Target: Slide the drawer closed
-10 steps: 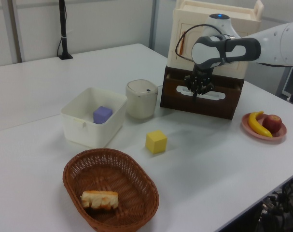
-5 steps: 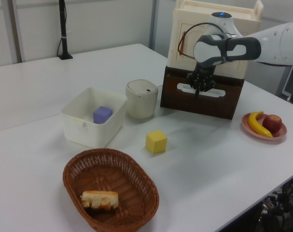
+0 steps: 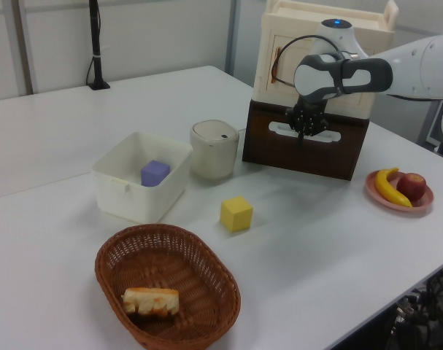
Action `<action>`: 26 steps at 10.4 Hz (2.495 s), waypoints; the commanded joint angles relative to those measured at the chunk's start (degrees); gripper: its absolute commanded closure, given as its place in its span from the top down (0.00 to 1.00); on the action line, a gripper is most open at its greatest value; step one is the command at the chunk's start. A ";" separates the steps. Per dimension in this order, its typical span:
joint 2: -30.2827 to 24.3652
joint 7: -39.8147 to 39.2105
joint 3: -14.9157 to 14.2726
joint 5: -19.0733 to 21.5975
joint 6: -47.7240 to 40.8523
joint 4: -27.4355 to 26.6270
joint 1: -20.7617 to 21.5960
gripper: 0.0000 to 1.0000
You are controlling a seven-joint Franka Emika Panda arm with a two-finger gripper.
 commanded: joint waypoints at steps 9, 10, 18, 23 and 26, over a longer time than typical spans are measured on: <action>0.92 -0.07 -0.63 -2.43 4.45 1.88 -2.80 0.00; 0.92 -0.06 -0.02 -2.88 4.36 1.44 -2.36 0.00; -4.43 -8.72 6.83 -5.79 -5.37 0.47 10.65 0.00; -12.69 -45.09 6.93 0.63 -24.61 0.65 11.71 0.00; -15.42 -50.94 4.83 3.96 -25.96 0.65 11.71 0.00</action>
